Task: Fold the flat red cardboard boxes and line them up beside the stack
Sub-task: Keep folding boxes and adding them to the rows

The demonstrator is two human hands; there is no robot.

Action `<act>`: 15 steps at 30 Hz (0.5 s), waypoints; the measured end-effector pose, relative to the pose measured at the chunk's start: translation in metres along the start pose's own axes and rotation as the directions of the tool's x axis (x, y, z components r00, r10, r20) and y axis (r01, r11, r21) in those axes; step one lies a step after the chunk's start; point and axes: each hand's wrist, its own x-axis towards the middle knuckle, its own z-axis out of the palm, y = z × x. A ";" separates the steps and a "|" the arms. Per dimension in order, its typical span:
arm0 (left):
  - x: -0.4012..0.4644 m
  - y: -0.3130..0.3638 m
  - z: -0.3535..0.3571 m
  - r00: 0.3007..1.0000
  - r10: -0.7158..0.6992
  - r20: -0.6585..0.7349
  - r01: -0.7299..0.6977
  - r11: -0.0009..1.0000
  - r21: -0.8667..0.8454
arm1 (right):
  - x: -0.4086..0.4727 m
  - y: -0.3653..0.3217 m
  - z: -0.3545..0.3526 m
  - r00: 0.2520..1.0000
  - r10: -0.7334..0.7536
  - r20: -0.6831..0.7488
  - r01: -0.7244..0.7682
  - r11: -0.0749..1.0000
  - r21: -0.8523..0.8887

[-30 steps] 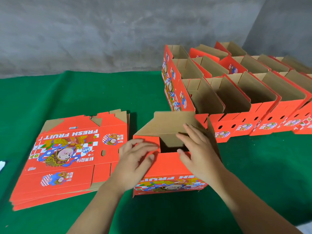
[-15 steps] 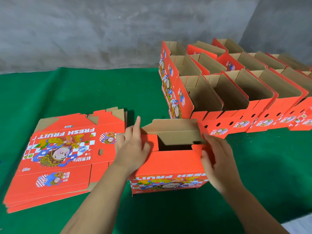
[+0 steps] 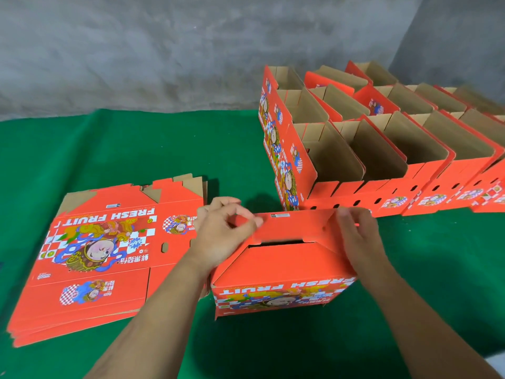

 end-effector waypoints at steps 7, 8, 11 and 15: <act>0.008 0.013 0.004 0.986 -0.136 0.098 0.076 0.884 0.462 | 0.016 -0.004 0.011 0.968 0.105 0.227 0.031 0.851 -0.525; 0.009 0.013 0.007 0.986 -0.149 0.070 0.091 0.847 0.523 | 0.014 -0.008 0.016 0.978 0.104 0.179 0.030 0.786 -0.618; 0.011 0.007 0.004 0.991 -0.097 0.095 0.041 0.879 0.475 | 0.013 -0.011 0.024 0.982 0.076 0.173 0.059 0.743 -0.667; 0.008 0.001 -0.005 0.964 -0.258 -0.064 0.186 0.826 -0.532 | 0.016 -0.028 0.019 0.936 0.244 0.254 -0.214 0.967 -0.140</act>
